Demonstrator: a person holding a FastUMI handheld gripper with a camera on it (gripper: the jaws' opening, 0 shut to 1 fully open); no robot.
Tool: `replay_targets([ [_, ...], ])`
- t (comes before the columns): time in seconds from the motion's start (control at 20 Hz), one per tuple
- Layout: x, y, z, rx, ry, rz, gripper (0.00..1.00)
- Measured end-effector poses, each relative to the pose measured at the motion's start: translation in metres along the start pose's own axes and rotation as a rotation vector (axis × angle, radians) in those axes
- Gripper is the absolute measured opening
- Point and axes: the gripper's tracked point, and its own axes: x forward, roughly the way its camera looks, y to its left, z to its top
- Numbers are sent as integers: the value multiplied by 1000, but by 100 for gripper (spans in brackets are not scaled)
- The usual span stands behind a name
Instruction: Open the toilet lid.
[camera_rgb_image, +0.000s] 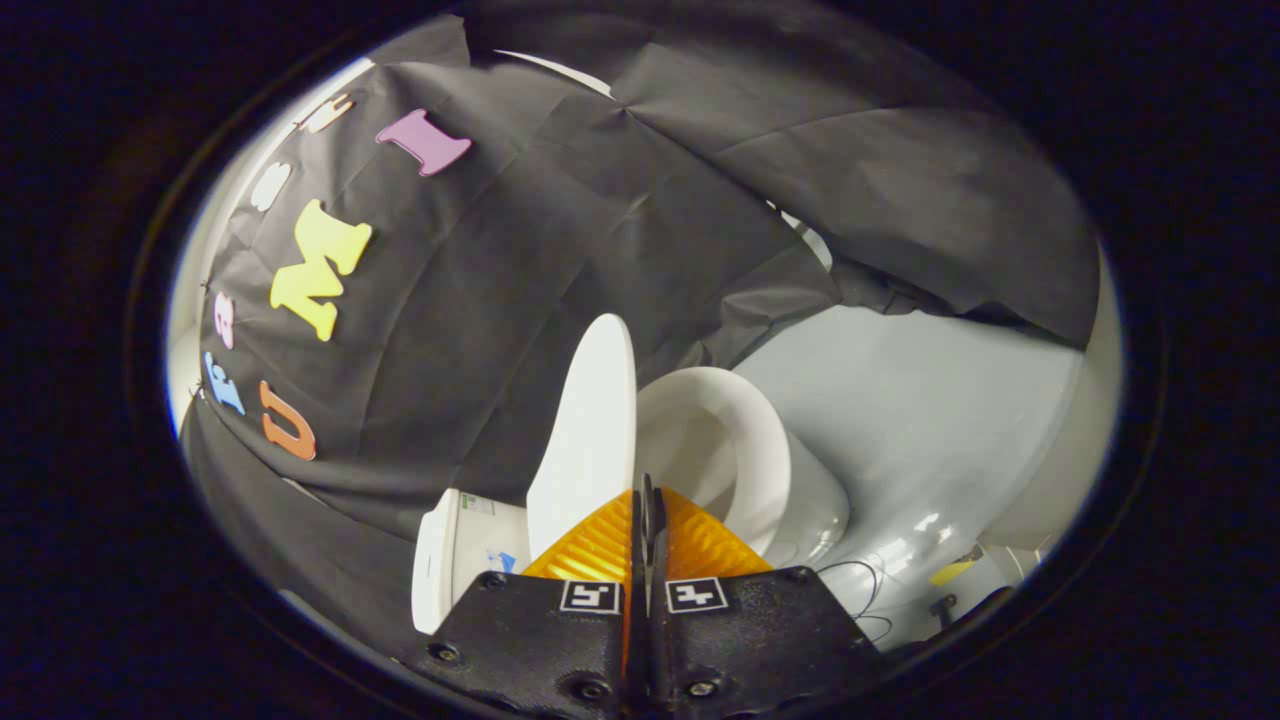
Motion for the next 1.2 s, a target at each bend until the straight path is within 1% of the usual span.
replay_targets([
  [0.25, -11, 33, 1, -61, -35, 1, 4],
  [0.65, -26, 89, -5, -108, -56, 40, 4],
  [0.85, -28, 105, -7, -151, -69, 24, 4],
  [1.2, -35, 135, -13, -206, -82, 30, 4],
])
